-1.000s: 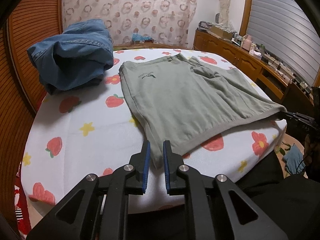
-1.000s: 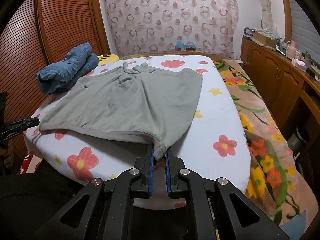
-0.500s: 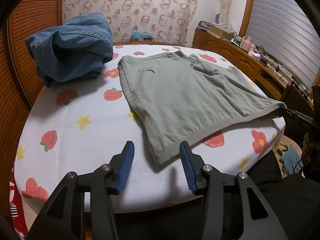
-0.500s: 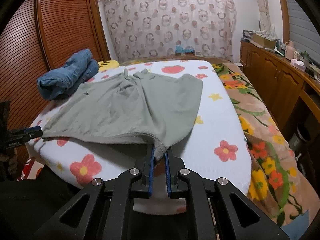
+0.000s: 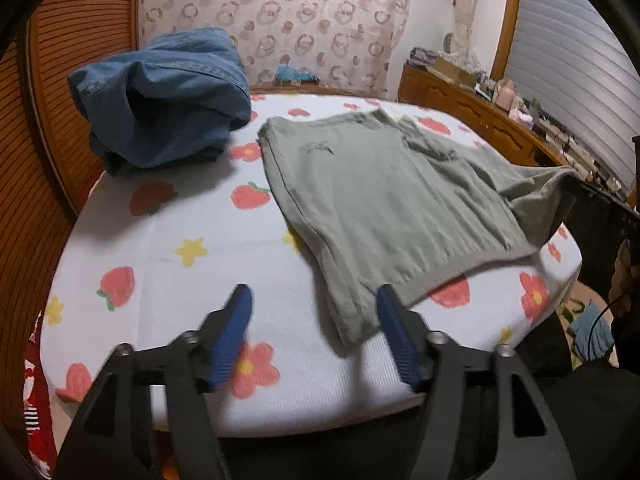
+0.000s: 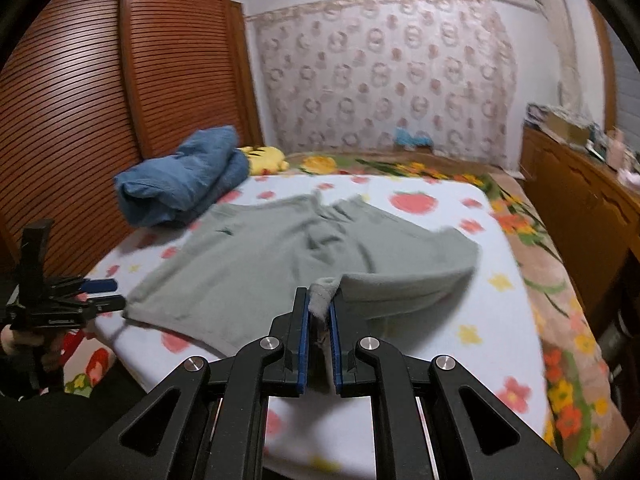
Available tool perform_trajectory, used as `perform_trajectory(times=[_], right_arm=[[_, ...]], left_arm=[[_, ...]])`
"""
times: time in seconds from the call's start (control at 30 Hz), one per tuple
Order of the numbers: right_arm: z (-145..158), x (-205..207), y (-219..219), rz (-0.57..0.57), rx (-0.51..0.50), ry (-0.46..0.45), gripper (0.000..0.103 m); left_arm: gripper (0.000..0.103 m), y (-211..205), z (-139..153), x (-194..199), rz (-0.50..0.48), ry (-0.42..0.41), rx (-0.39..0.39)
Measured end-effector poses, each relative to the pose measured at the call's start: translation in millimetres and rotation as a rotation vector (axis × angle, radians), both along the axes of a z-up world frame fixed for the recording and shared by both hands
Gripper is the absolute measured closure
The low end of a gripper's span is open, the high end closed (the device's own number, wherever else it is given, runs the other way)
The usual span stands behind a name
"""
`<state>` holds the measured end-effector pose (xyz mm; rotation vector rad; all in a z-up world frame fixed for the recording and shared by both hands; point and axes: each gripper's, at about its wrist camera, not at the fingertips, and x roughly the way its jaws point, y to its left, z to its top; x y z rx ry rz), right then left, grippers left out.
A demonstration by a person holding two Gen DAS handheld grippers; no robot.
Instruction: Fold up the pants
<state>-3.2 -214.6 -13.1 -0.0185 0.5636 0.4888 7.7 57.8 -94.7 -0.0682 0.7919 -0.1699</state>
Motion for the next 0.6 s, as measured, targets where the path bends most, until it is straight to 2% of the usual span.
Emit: perform_trajectory(times=[0.07, 0.3, 0.6], right_arm=[[0, 4, 11, 0.033, -0.002, -0.008, 0.094], [-4, 23, 45, 0.143, -0.018, -0.012, 0.094], [-10, 35, 56, 0.267, -0.005, 0.042, 0.094]], left_arm=[[0.026, 5, 4, 2, 0.013, -0.018, -0.017], [0.025, 14, 15, 7, 0.049, -0.067, -0.004], [0.025, 21, 16, 10, 0.074, -0.071, 0.004]])
